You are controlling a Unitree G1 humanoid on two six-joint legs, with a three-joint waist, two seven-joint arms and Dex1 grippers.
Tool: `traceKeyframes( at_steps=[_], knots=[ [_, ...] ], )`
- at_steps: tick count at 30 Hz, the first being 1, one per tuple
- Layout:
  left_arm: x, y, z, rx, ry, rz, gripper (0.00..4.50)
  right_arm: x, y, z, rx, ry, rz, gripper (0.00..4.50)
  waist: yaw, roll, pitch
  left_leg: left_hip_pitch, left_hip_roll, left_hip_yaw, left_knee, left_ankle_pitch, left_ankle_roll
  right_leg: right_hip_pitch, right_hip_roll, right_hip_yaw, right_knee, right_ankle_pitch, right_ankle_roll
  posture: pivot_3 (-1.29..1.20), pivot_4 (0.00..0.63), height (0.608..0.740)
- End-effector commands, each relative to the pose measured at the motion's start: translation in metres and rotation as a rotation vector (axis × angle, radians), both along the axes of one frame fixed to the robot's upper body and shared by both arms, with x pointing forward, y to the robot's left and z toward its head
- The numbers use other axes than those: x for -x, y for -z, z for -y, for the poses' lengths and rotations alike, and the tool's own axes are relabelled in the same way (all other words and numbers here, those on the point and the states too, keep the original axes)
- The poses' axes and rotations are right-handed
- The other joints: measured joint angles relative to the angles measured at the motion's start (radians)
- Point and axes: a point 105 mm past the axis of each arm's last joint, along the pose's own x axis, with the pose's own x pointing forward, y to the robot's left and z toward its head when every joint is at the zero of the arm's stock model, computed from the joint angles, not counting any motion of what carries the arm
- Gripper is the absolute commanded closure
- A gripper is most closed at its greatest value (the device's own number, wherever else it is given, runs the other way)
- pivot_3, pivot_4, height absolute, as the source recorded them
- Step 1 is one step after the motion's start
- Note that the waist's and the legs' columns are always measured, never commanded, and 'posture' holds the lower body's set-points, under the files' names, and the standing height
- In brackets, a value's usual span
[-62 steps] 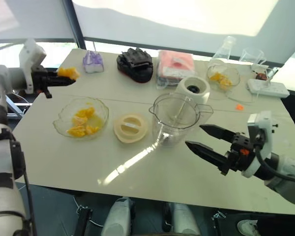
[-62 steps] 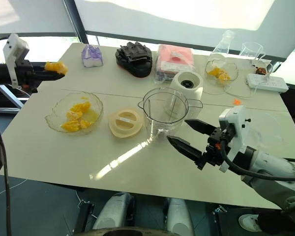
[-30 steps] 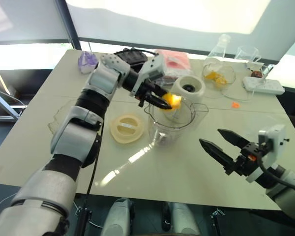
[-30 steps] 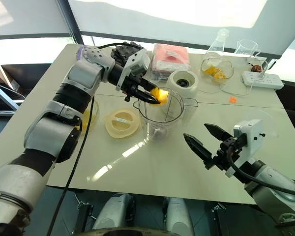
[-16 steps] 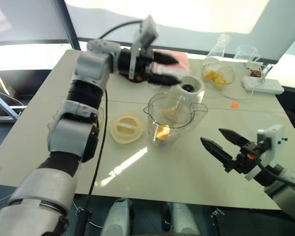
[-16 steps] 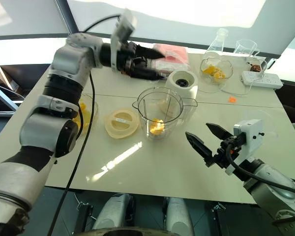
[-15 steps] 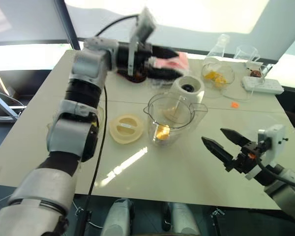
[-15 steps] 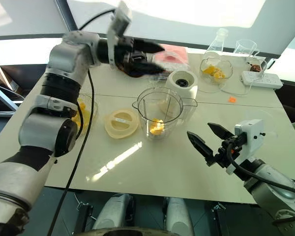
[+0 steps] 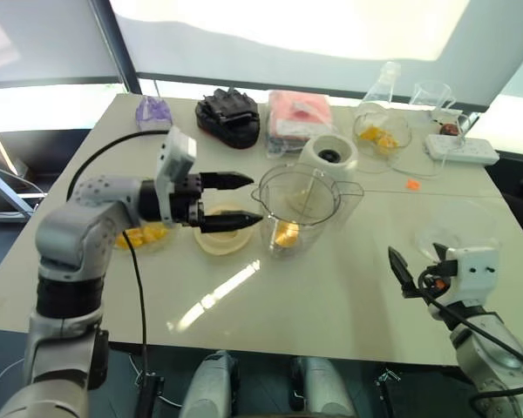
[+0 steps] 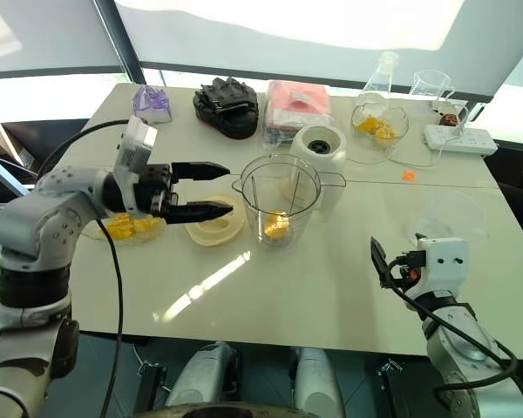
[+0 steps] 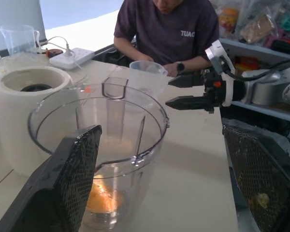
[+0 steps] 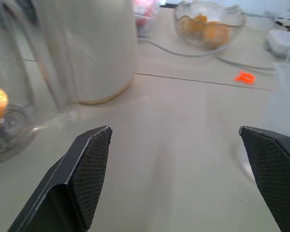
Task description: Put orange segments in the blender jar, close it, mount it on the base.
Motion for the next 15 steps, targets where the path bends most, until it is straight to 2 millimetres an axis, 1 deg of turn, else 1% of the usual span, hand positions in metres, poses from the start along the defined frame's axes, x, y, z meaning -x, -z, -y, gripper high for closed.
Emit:
traceKeyframes(
  at_steps=[1,2,4,5,7,11,13,15],
  knots=[
    [0.006,0.009,0.002,-0.052,-0.005,0.053,0.33,0.003,-0.009,0.024,0.038,0.128,0.035,0.1,-0.001,0.0,0.0,0.001,0.0,0.001,0.0,0.0,0.0,0.001,0.0,0.0,0.0,0.0,0.0,0.0,0.15,0.74],
    [0.006,0.011,0.005,-0.058,-0.008,0.055,0.33,0.004,-0.009,0.029,0.035,0.145,0.031,0.1,-0.001,0.0,0.0,0.002,0.0,0.001,0.0,0.0,0.0,0.001,0.0,0.001,0.0,0.0,0.0,0.0,0.15,0.74],
    [-0.002,0.017,0.002,-0.062,-0.047,0.063,0.33,0.003,-0.003,0.055,0.035,0.255,0.013,0.1,-0.001,0.0,0.0,0.003,0.001,0.001,0.0,0.0,0.0,0.001,0.001,0.001,0.001,0.0,0.0,0.0,0.15,0.74],
    [-0.004,0.018,0.001,-0.058,-0.058,0.065,0.33,0.002,0.001,0.062,0.034,0.28,-0.001,0.1,-0.001,0.0,0.0,0.003,0.001,0.001,0.0,0.0,0.0,0.001,0.001,0.001,0.001,0.0,-0.001,0.0,0.15,0.74],
    [-0.006,0.018,0.0,-0.049,-0.07,0.066,0.33,0.0,0.005,0.066,0.059,0.264,-0.022,0.1,-0.001,0.001,0.0,0.004,0.001,0.002,-0.001,0.0,0.0,0.001,0.002,0.002,0.001,0.0,-0.001,0.0,0.15,0.74],
    [-0.009,0.016,-0.003,-0.03,-0.093,0.054,0.33,0.007,0.013,0.098,0.088,0.401,-0.05,0.1,-0.002,0.002,0.0,0.004,0.001,0.002,-0.002,0.0,0.0,0.001,0.003,0.002,0.0,0.0,-0.001,0.0,0.15,0.74],
    [-0.01,0.016,-0.003,-0.027,-0.102,0.058,0.33,0.007,0.018,0.106,0.103,0.432,-0.06,0.1,-0.002,0.002,0.0,0.004,0.001,0.002,-0.002,0.0,0.0,0.001,0.003,0.003,0.0,0.0,-0.001,0.0,0.15,0.74],
    [-0.011,0.016,-0.002,-0.02,-0.108,0.055,0.33,0.002,0.021,0.113,0.108,0.449,-0.059,0.1,-0.004,0.002,0.0,0.004,0.0,0.003,-0.002,0.0,0.0,0.001,0.003,0.003,0.0,0.0,-0.001,0.0,0.15,0.74]
  ],
)
